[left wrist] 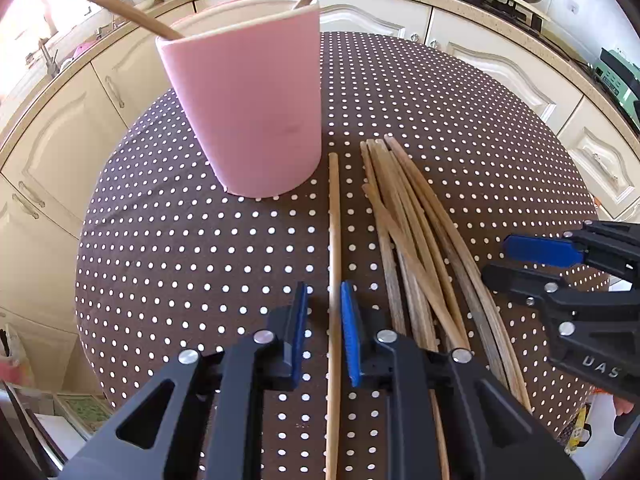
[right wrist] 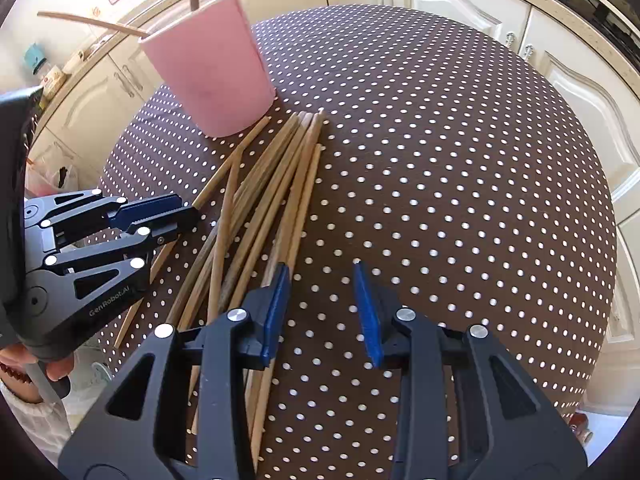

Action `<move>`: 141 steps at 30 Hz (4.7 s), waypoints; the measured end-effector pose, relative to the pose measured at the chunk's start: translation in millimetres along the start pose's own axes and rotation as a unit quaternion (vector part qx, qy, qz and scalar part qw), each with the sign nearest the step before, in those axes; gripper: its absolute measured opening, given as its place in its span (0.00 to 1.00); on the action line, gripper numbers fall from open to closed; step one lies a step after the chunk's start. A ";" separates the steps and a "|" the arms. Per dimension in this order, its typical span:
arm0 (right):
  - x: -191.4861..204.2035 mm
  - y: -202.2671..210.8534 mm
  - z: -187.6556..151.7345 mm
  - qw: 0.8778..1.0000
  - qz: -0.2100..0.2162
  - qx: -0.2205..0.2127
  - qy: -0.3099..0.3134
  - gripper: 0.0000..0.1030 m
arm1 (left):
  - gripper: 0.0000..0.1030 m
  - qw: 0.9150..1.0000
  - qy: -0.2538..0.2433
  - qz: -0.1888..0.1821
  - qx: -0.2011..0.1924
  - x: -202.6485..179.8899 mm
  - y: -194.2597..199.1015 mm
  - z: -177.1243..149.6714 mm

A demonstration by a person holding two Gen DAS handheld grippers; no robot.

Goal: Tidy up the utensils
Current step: 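Move both tools back to the chopstick pile and close the left tool on one, then grasp a chopstick with the right tool while the left tool lifts its chopstick, then carry both upright chopsticks above the pink cup and lower them in, then open the left tool into the cup while the right tool releases its chopstick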

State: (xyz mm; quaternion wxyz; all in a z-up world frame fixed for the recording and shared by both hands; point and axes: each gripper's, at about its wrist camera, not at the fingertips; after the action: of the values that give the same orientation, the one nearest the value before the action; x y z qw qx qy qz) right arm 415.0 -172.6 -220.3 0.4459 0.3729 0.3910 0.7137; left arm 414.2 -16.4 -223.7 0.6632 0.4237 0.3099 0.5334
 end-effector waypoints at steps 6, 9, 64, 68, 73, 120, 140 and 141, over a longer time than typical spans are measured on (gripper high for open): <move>12.4 -7.1 7.3 1.000 -0.018 0.009 0.008 0.31 | 0.17 1.000 0.000 0.000 0.001 1.6 2.0 -1.7; 25.9 -10.9 9.4 0.999 -0.038 0.015 0.023 0.31 | 0.17 1.000 -0.001 0.001 0.002 -1.2 2.6 -0.7; 51.0 144.5 76.3 0.869 0.147 -0.472 -0.009 0.06 | 0.05 0.846 0.142 -0.029 -0.514 56.1 201.7 24.0; 52.0 136.8 86.8 0.853 0.151 -0.499 -0.012 0.06 | 0.05 0.831 0.151 -0.023 -0.535 63.2 193.4 32.9; 53.9 128.5 97.1 0.834 0.151 -0.530 -0.001 0.06 | 0.06 0.824 0.148 -0.005 -0.546 61.9 179.1 43.6; 62.1 108.5 94.1 0.844 0.121 -0.519 0.055 0.07 | 0.20 0.849 0.137 0.020 -0.510 70.1 141.6 50.5; 72.2 167.2 57.9 0.849 0.057 -0.522 0.055 0.28 | 0.54 0.861 0.112 0.049 -0.494 57.7 216.3 22.4; 71.7 170.8 54.9 0.848 0.056 -0.525 0.053 0.33 | 0.55 0.861 0.112 0.049 -0.493 56.9 219.7 21.6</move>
State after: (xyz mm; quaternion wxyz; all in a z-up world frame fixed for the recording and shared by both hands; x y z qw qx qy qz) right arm 381.2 -144.4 -32.2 0.5125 0.0661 -0.0400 0.8552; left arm 348.7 49.5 -15.6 0.7196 -0.0064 0.0572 0.6920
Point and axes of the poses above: each gripper's, at about its wrist camera, not at the fingertips, and y roughly against the way its jaws point, x to its left, z to its top, and after that the axes turned 4 degrees about -y, right-handed
